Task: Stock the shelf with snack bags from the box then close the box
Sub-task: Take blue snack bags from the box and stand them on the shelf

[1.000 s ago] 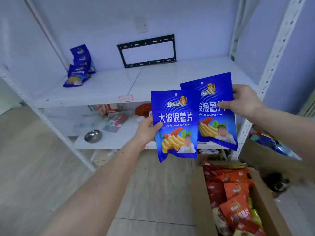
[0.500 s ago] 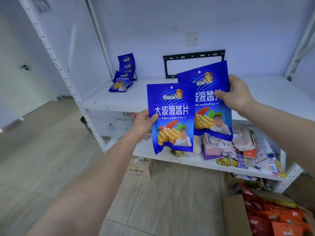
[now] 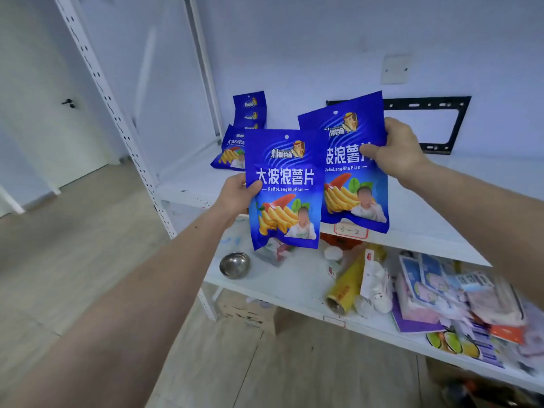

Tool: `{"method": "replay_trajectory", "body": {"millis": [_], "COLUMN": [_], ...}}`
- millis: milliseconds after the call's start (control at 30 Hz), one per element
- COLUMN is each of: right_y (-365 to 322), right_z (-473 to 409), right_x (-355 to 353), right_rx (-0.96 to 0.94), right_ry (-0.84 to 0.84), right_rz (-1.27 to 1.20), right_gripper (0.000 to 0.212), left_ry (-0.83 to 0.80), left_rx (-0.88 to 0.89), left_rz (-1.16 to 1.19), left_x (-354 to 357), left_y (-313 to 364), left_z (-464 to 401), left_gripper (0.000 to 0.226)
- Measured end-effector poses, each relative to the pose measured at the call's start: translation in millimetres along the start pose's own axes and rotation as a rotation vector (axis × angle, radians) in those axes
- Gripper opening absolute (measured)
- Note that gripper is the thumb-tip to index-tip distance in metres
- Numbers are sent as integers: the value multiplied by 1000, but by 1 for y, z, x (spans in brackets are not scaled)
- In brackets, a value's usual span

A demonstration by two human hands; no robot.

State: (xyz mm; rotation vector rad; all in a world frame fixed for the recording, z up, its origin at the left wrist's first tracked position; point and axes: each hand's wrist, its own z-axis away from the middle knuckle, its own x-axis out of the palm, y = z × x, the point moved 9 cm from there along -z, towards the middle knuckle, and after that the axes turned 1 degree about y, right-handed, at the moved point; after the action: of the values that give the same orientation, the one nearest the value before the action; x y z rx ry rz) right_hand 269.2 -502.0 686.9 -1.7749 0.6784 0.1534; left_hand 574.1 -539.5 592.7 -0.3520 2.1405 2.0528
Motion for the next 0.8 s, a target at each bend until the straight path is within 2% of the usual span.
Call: {"method": "replay_trajectory", "body": {"millis": [200, 400, 600, 800], "right_y": [-11, -8, -2, -1], "right_z": [-89, -154, -207, -247], "right_x": [64, 125, 180, 230], "right_rx": [-20, -5, 66, 154], "right_ry": [-34, -25, 32, 135], "right_rz": [-12, 47, 91, 159], "right_gripper": [49, 48, 48, 48], "left_ry": [46, 50, -7, -111], "left_rx": [4, -49, -83, -120], "left_rz": [12, 29, -23, -113], "left_x": [-35, -66, -99, -124], "left_y": [-1, -33, -72, -113], "left_z": [-96, -186, -281, -375], "left_gripper": [13, 25, 16, 19]}}
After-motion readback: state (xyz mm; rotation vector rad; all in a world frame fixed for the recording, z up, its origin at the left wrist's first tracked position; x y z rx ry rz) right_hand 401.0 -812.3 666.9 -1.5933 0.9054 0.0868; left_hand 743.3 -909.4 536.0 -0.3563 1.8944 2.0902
